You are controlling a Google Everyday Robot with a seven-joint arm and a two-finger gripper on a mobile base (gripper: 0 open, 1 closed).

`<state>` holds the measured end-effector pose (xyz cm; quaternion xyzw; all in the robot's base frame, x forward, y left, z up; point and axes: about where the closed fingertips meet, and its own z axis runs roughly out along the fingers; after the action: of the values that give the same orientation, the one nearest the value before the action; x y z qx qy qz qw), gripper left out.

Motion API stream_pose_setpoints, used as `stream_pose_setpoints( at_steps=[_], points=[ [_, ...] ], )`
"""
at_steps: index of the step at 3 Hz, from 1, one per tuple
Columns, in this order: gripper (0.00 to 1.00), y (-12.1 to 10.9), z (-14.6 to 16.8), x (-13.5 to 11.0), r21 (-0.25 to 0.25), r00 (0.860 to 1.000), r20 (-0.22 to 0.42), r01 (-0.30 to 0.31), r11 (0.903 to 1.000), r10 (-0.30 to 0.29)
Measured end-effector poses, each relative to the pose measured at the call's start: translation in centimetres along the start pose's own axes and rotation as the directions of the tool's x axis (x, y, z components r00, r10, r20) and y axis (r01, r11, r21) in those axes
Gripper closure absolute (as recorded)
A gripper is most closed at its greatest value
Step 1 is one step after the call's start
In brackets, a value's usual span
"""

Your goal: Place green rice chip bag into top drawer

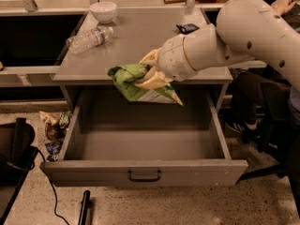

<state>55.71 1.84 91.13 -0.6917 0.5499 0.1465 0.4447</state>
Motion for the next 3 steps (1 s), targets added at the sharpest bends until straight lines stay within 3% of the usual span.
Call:
stream_pose_setpoints(
  at_steps=[2, 3],
  points=[
    [1.0, 4.7, 2.0, 1.8, -0.041, 0.993, 0.019, -0.112, 0.9928, 0.113],
    [1.0, 6.8, 1.7, 2.1, -0.042, 0.987, -0.02, -0.157, 0.9867, 0.157]
  ],
)
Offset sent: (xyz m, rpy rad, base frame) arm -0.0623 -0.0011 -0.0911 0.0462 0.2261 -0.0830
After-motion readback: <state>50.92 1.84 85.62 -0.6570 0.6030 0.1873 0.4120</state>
